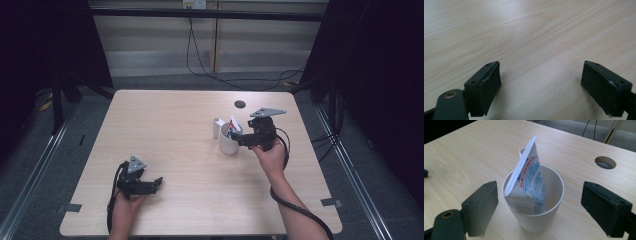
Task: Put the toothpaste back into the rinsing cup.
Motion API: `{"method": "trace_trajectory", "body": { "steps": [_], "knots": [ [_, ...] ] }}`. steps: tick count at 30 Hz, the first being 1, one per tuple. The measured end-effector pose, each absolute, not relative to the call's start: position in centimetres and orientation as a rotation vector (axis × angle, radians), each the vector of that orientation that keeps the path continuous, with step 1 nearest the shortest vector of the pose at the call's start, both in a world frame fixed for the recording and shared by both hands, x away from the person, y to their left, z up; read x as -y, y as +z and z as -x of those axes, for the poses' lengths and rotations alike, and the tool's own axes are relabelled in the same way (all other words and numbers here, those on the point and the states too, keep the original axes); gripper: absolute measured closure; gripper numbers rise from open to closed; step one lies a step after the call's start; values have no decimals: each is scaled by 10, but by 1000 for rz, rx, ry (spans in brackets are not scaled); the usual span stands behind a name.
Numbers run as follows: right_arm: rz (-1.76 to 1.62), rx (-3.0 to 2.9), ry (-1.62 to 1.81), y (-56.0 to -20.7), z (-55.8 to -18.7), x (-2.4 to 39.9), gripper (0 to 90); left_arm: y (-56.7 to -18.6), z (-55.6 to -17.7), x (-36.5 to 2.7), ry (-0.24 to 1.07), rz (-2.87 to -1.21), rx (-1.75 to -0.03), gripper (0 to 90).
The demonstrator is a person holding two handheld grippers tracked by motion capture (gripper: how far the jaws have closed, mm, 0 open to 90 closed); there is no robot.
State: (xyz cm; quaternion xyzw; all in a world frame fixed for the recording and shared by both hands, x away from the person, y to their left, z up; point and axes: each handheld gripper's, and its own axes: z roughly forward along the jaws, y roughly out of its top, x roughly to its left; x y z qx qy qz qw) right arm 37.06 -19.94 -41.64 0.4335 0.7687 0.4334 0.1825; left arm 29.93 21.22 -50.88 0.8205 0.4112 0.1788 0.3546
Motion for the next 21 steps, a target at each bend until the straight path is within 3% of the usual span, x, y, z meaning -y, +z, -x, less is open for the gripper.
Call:
{"method": "trace_trajectory", "body": {
  "steps": [21],
  "knots": [
    [-1180, -2228, 1190, -408, -357, 207, 133, -509, -300, -213, 445, -2118, -1070, 149]
  ]
}}
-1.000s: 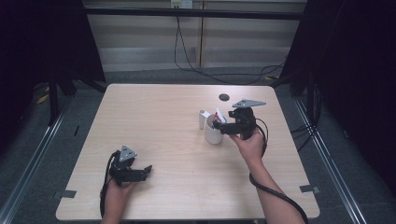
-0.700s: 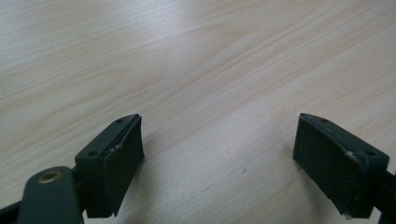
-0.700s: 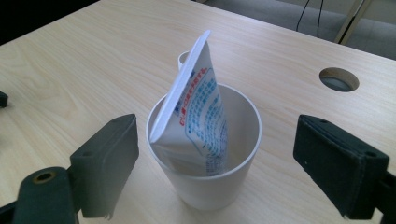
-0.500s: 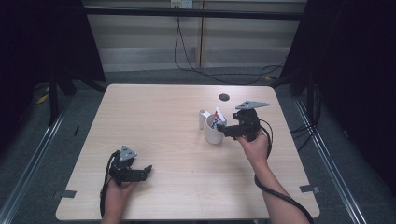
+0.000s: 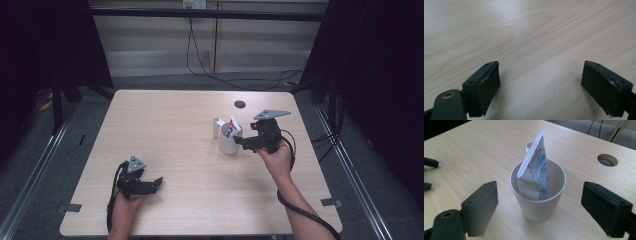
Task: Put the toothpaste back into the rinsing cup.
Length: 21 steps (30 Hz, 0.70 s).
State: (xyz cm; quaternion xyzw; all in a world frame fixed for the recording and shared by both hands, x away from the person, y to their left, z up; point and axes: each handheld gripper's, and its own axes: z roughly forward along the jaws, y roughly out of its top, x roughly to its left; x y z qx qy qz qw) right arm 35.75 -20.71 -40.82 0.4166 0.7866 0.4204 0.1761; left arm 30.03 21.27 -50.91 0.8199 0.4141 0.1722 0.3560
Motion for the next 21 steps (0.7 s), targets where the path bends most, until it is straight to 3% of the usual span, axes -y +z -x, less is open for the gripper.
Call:
{"method": "trace_trajectory", "body": {
  "steps": [21],
  "knots": [
    [-1185, -2209, 1189, -403, -342, 229, 137, -509, -300, -213, 451, -2121, -1067, 155]
  ]
}}
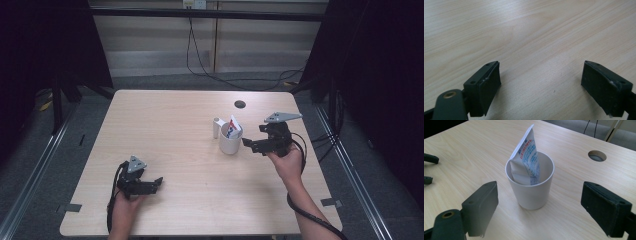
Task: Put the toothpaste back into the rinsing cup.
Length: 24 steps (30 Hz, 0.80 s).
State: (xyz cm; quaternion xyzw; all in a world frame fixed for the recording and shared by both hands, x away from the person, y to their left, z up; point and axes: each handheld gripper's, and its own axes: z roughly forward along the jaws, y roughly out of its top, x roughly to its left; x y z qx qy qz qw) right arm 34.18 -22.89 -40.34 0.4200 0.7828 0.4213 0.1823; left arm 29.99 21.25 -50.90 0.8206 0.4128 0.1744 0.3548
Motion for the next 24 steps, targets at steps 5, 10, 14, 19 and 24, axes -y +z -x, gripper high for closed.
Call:
{"method": "trace_trajectory", "body": {
  "steps": [5, 10, 14, 19, 24],
  "knots": [
    [-1169, -2226, 1187, -406, -339, 229, 137, -509, -300, -213, 451, -2120, -1066, 155],
    [-1154, -2237, 1180, -406, -335, 230, 137, -509, -300, -213, 450, -2120, -1064, 154],
    [-1153, -2244, 1178, -405, -332, 232, 137, -509, -300, -213, 443, -2120, -1064, 153],
    [-1136, -2248, 1187, -406, -329, 233, 139, -509, -300, -213, 448, -2117, -1067, 154],
    [-1152, -2257, 1188, -408, -326, 236, 139, -509, -300, -213, 448, -2118, -1066, 154]
  ]
}}
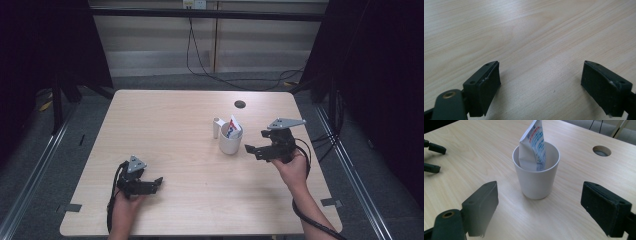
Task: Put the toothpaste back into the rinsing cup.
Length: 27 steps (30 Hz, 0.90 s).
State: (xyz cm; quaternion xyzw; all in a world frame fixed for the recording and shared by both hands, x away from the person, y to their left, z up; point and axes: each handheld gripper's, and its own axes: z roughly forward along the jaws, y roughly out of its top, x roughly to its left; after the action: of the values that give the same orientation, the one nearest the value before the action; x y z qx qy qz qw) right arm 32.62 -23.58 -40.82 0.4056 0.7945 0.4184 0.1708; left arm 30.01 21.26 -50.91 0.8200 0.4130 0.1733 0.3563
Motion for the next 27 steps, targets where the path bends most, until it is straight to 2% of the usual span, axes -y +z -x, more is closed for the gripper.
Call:
{"method": "trace_trajectory", "body": {
  "steps": [27],
  "knots": [
    [-1146, -2292, 1135, -422, -311, 247, 136, -509, -300, -213, 448, -2116, -1067, 155]
  ]
}}
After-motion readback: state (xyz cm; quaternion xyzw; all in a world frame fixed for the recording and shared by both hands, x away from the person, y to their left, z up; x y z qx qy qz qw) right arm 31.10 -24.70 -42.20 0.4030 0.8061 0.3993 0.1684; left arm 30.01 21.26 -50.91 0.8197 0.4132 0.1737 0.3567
